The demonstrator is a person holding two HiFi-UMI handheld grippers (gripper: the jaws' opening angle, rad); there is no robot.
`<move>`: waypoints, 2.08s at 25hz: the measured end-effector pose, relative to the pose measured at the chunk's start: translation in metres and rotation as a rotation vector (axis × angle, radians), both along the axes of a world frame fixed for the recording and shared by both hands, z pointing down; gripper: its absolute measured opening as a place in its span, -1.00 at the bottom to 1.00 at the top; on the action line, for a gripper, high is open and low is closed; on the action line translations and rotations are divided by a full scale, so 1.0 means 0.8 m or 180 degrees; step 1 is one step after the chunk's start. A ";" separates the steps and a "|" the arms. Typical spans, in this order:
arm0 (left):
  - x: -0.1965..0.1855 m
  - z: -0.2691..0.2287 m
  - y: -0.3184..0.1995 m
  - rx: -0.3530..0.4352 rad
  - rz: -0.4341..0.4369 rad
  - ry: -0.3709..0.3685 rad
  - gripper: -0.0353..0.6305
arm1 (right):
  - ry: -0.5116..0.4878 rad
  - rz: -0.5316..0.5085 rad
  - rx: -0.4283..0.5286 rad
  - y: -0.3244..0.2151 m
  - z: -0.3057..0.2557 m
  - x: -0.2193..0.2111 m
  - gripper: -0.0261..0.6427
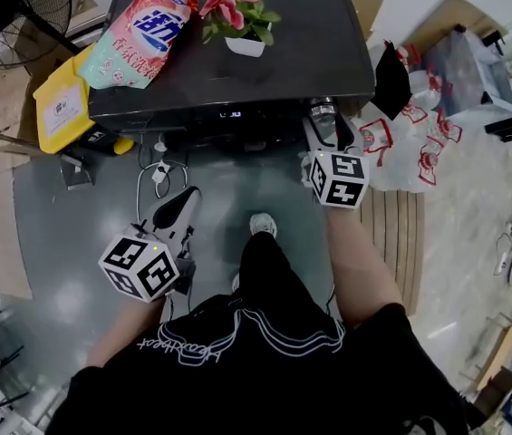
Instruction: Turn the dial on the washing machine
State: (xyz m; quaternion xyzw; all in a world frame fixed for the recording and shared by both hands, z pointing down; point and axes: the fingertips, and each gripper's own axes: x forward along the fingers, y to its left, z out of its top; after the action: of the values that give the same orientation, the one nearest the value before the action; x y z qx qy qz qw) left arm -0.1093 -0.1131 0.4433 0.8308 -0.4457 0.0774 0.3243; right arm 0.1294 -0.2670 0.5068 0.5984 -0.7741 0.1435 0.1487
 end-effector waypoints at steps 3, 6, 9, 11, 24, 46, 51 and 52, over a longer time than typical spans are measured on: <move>-0.002 0.002 0.001 -0.0010 -0.0038 0.0025 -0.88 | -0.0198 0.0020 -0.0050 -0.001 0.001 0.001 -0.07; -0.004 0.003 0.001 0.0001 -0.0070 0.0049 -0.88 | -0.0303 0.0034 -0.0080 -0.002 0.001 0.000 -0.07; -0.005 0.003 0.001 0.0022 -0.0079 0.0057 -0.88 | -0.0460 0.0045 -0.0129 -0.001 0.002 0.001 -0.07; -0.005 0.002 0.002 0.0033 -0.0089 0.0061 -0.88 | -0.0552 0.0052 -0.0162 -0.001 0.003 0.002 -0.07; -0.014 -0.010 0.011 0.0104 -0.0195 0.0056 -0.88 | -0.1041 0.0095 -0.0282 -0.001 0.004 0.004 -0.07; -0.015 -0.005 0.019 0.0072 -0.0197 0.0040 -0.88 | -0.2212 0.0214 -0.0482 -0.002 0.004 0.004 -0.07; -0.016 -0.006 0.020 0.0071 -0.0193 0.0034 -0.88 | -0.2280 0.0212 -0.0484 -0.001 0.004 0.005 -0.07; -0.016 -0.006 0.021 0.0071 -0.0194 0.0035 -0.88 | -0.2364 0.0220 -0.0499 -0.001 0.004 0.005 -0.07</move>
State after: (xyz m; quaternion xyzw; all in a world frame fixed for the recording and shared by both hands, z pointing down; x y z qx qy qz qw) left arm -0.1219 -0.0965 0.4386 0.8208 -0.4698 0.0580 0.3196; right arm 0.1332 -0.2676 0.5103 0.5182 -0.7413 0.4142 -0.1015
